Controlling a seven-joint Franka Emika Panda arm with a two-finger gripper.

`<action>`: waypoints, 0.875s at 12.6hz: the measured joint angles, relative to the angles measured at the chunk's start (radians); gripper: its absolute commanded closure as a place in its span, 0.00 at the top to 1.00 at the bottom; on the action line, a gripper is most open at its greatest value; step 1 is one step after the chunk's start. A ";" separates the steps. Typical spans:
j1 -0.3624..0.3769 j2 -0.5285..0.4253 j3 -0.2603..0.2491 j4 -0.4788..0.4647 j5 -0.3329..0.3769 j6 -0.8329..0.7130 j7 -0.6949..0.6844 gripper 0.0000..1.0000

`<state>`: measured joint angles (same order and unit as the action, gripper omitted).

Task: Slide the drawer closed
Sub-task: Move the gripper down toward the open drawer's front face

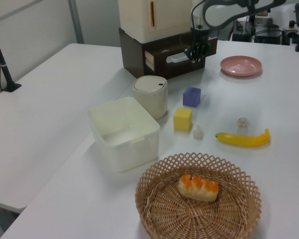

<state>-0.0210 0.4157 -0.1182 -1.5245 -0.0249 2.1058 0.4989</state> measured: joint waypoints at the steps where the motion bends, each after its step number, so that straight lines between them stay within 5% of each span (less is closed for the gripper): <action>1: -0.005 0.013 0.000 0.001 0.000 0.027 0.000 0.00; 11: -0.027 0.081 -0.017 0.002 -0.007 0.191 0.000 0.00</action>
<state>-0.0478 0.4971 -0.1348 -1.5223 -0.0320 2.2965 0.4993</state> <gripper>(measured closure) 0.991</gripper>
